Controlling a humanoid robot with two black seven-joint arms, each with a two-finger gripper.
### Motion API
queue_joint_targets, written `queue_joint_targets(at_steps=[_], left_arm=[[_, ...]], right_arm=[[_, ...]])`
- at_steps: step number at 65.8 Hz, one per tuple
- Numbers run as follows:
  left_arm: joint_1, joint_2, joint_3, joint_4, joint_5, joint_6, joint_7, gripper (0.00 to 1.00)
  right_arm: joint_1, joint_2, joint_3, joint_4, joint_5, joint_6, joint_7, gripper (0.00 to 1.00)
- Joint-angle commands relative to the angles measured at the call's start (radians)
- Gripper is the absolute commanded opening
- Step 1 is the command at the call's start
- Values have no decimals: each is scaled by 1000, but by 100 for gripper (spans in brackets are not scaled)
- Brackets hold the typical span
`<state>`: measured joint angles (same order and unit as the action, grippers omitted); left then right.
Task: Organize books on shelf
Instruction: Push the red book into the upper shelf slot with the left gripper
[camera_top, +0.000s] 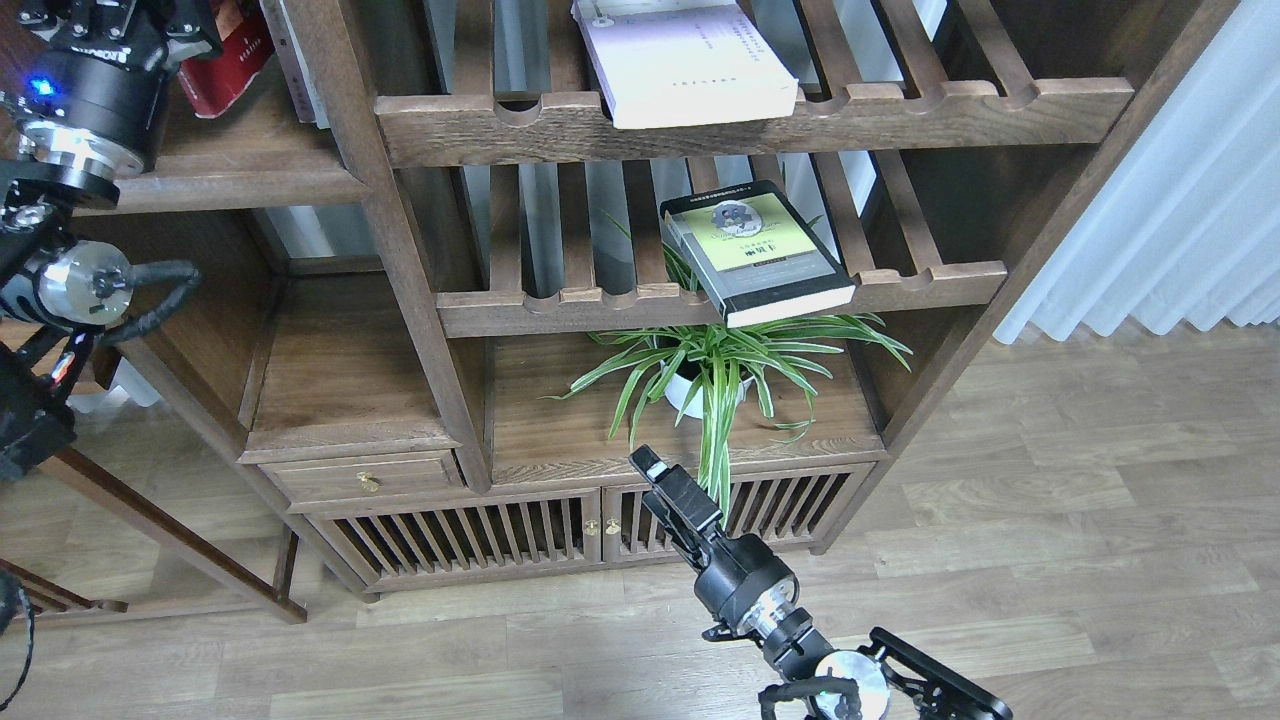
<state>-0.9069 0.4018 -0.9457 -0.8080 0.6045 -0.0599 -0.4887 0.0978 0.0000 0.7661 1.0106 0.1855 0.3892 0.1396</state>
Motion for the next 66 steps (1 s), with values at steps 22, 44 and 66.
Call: queue_joint_targets(at_steps=[22, 44, 66], left_arm=[[11, -11, -27, -33, -11, -3, 0, 76], [-9, -120, -171, -63, -12, -6, 0, 79], [-40, -164, -277, -109, -127, -29, 0, 83]], right_arm=[[-9, 0, -1, 0, -1, 0, 0, 98], [-21, 0, -1, 5, -1, 0, 0, 98], [-23, 0, 1, 6, -1, 7, 0, 98]])
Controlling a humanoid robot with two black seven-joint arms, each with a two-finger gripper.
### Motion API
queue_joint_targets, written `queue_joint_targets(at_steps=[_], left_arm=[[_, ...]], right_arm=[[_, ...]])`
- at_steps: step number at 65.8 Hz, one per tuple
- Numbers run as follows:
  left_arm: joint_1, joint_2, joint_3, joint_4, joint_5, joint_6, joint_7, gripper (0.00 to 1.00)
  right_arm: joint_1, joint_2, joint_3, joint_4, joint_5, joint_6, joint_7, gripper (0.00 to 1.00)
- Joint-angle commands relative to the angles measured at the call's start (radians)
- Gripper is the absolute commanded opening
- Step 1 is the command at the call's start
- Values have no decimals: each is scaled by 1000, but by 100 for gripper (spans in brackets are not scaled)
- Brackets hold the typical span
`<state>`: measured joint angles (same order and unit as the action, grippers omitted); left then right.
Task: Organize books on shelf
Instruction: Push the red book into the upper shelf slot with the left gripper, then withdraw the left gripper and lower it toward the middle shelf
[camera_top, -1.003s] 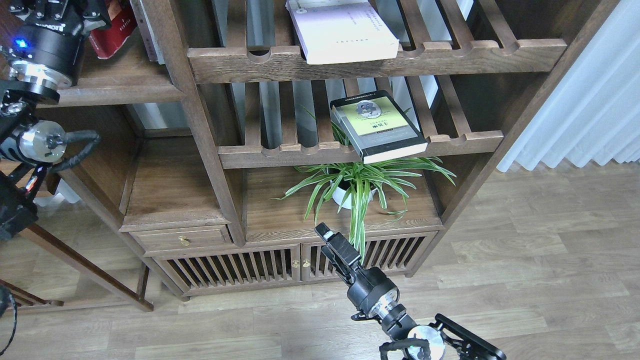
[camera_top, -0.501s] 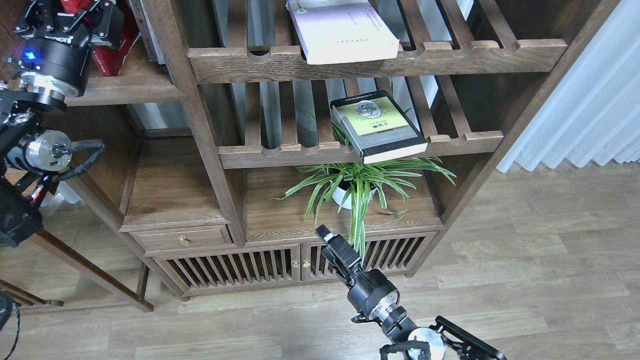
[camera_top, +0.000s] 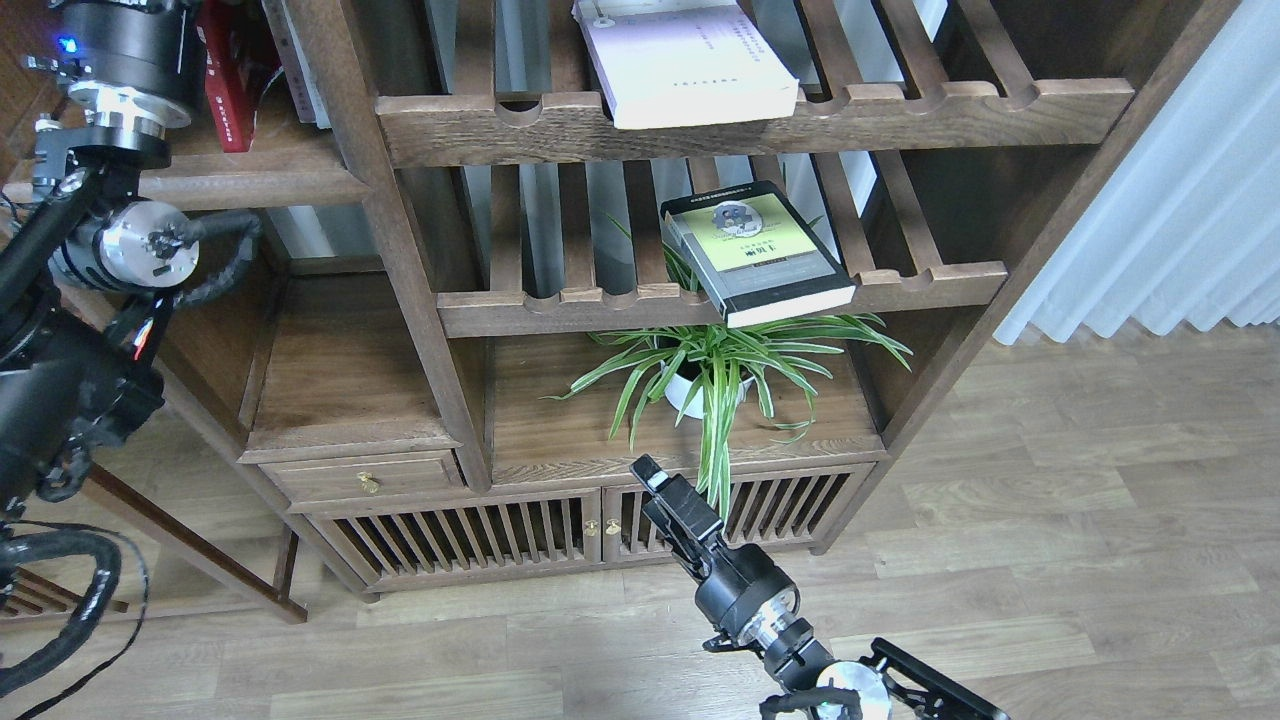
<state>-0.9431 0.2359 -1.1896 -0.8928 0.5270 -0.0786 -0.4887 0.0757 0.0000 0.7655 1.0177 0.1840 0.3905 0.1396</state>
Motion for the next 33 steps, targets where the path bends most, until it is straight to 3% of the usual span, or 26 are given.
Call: queue_joint_targets(at_steps=[1, 19, 33], left_arm=[[-3, 2, -42, -28, -55, -12, 0, 83], [-2, 6, -79, -34, -217, -90, 0, 83], [21, 14, -88, -98, -378, -259, 0, 89]], right_arm=[[-1, 0, 0, -2, -1, 10, 0, 98], [-1, 0, 0, -4, -8, 24, 0, 98], [-1, 0, 14, 2, -6, 57, 0, 98]])
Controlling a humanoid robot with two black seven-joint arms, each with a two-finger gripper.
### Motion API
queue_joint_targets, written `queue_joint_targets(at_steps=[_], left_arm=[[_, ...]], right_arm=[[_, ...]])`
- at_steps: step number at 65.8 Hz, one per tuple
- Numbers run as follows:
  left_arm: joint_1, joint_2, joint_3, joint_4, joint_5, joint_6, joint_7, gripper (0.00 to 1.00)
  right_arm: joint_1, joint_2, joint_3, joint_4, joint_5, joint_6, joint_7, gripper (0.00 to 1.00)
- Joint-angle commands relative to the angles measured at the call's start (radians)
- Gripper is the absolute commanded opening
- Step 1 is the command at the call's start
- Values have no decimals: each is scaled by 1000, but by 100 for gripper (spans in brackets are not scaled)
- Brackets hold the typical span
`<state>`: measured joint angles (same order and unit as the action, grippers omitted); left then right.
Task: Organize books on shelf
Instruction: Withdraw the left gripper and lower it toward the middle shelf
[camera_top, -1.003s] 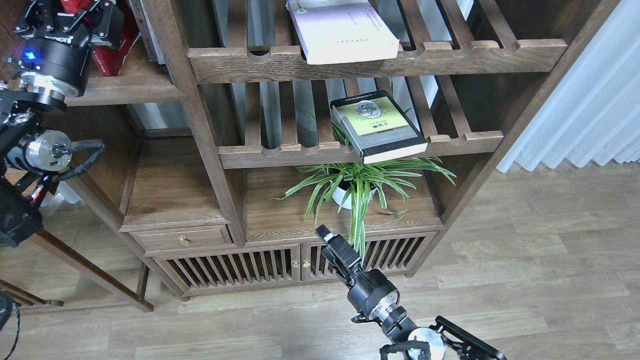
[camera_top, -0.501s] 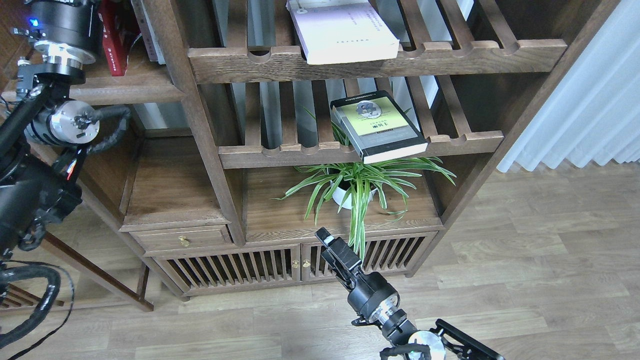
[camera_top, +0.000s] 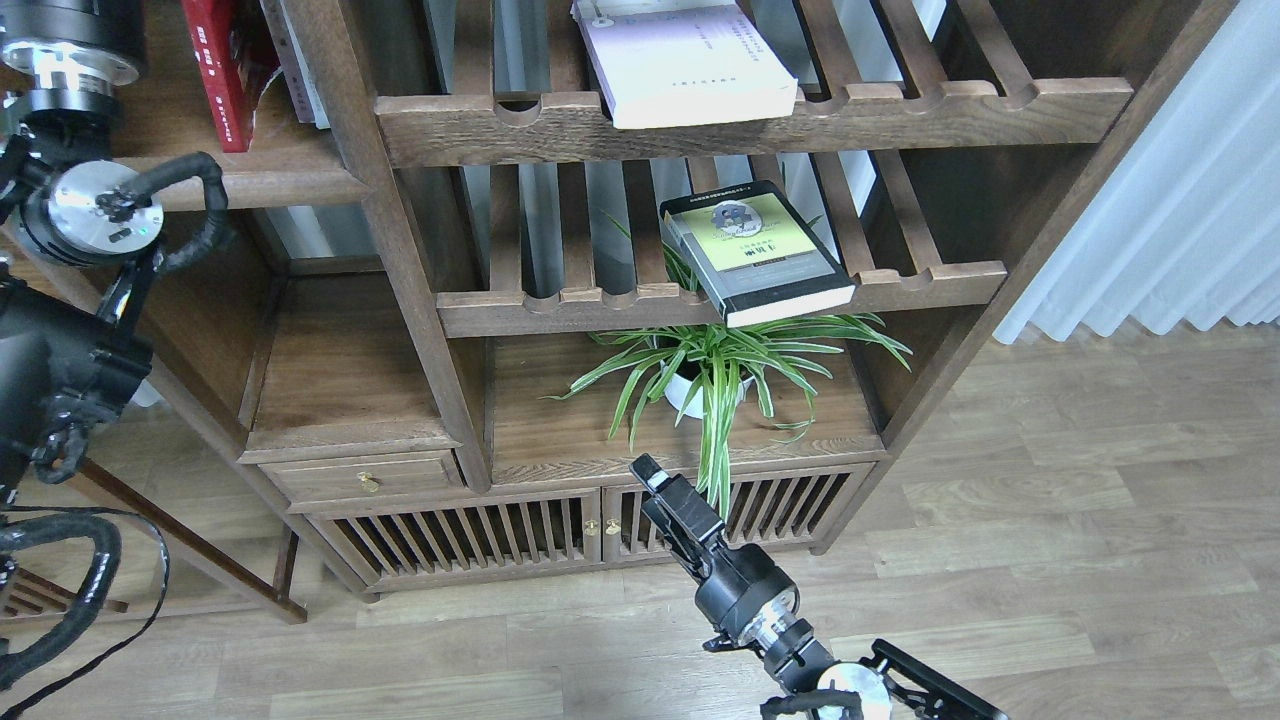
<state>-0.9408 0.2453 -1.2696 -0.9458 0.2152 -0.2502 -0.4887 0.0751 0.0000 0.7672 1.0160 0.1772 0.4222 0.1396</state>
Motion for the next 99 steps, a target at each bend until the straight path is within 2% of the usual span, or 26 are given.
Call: queue_joint_targets(at_steps=[1, 14, 15, 20, 31, 39, 47, 54, 57, 61, 62, 68, 72, 86, 99], left_arm=[[33, 5, -10, -60, -76, -107, 0, 89], [108, 3, -16, -156, -91, -239, 0, 89], [141, 3, -23, -194, -105, -239, 0, 86], [189, 3, -25, -246, -137, -239, 0, 86], [310, 3, -31, -386, -148, -239, 0, 89], [421, 2, -45, -436, -149, -239, 0, 91], [524, 3, -47, -438, -149, -239, 0, 90], [626, -12, -47, -436, -149, -239, 84, 90], [671, -24, -47, -436, -149, -239, 110, 90], [715, -41, -45, -438, -149, -239, 122, 87], [755, -63, -33, -438, -149, -239, 140, 86], [797, -90, 9, -436, -149, -239, 200, 86], [832, -113, 36, -438, -149, -239, 228, 87], [924, -149, 102, -433, -148, -239, 234, 90], [944, -149, 139, -387, -146, -239, 236, 96]], right_arm=[[0, 0, 15, 4, 1, 33, 0, 98], [2, 0, 18, 6, 1, 53, 0, 98], [2, 0, 18, 6, 1, 53, 0, 98], [2, 0, 18, 6, 1, 53, 0, 98], [2, -1, 20, 41, 2, 55, 2, 98], [2, -15, 37, 73, 4, 55, 2, 98], [0, -14, 50, 88, 5, 56, 2, 98], [2, -12, 58, 90, 5, 66, 2, 98], [2, -12, 58, 90, 5, 66, 2, 98], [2, -14, 58, 90, 5, 66, 2, 98], [2, -14, 60, 90, 5, 66, 2, 98], [2, -12, 61, 90, 5, 66, 3, 98], [2, -12, 63, 88, 5, 66, 3, 98], [9, -6, 113, 84, 5, 59, 3, 98], [54, -2, 165, 49, 12, 55, 3, 98]])
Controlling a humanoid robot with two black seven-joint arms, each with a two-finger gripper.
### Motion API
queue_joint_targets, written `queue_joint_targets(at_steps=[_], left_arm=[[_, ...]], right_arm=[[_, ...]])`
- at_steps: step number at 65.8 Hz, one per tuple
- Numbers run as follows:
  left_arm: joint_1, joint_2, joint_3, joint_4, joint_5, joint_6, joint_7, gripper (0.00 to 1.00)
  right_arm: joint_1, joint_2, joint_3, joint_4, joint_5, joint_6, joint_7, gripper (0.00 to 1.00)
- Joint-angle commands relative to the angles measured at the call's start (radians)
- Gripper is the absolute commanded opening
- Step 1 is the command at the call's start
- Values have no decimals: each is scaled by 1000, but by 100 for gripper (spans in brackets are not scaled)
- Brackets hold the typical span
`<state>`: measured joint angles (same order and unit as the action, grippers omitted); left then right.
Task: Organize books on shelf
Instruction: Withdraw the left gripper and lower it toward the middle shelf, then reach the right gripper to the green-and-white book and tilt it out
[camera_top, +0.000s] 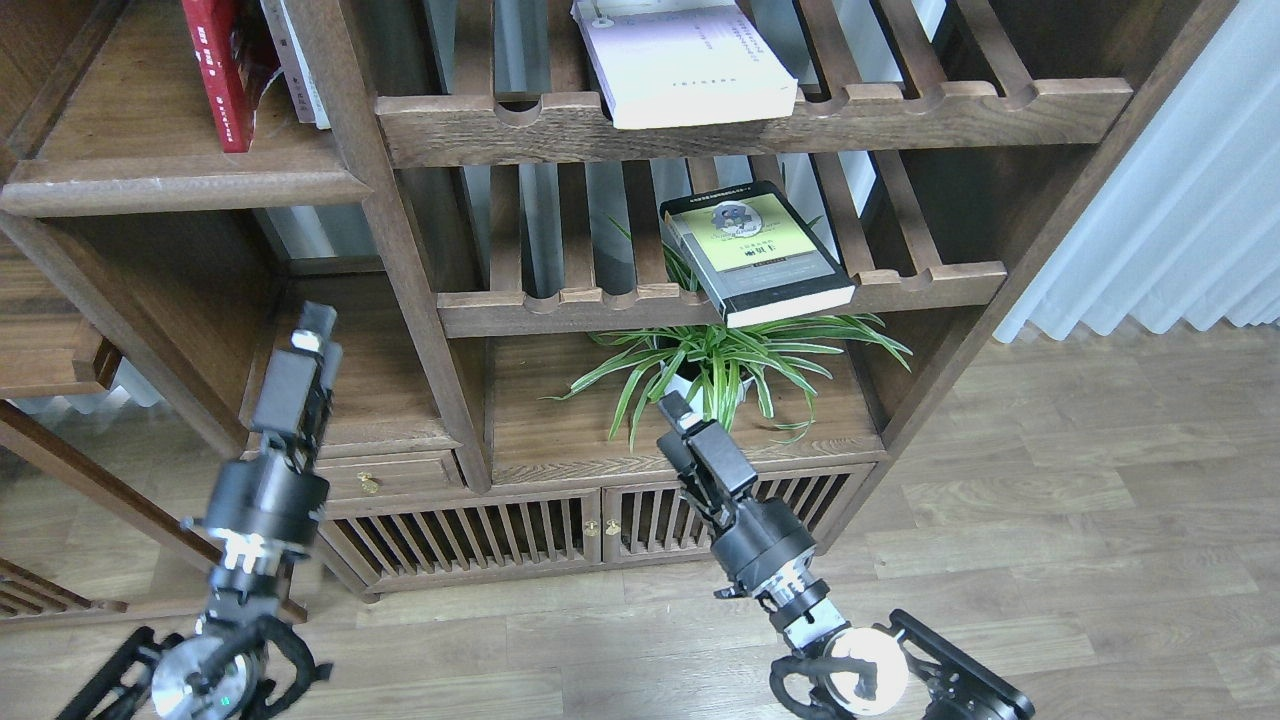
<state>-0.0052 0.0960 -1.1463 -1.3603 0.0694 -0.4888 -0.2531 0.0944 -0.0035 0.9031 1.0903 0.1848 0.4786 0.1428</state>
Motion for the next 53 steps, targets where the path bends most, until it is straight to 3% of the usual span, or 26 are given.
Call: queue_joint_targets(at_steps=[1, 20, 53], left_arm=[[8, 1, 17, 27, 0, 0, 0, 96], [-9, -32, 56, 63, -2, 0, -1, 94], [4, -88, 146, 82, -2, 0, -8, 100]], right_arm=[[38, 4, 33, -32, 4, -2, 0, 98], [136, 4, 131, -184, 28, -31, 4, 98], [245, 4, 188, -194, 82, -308, 4, 97]])
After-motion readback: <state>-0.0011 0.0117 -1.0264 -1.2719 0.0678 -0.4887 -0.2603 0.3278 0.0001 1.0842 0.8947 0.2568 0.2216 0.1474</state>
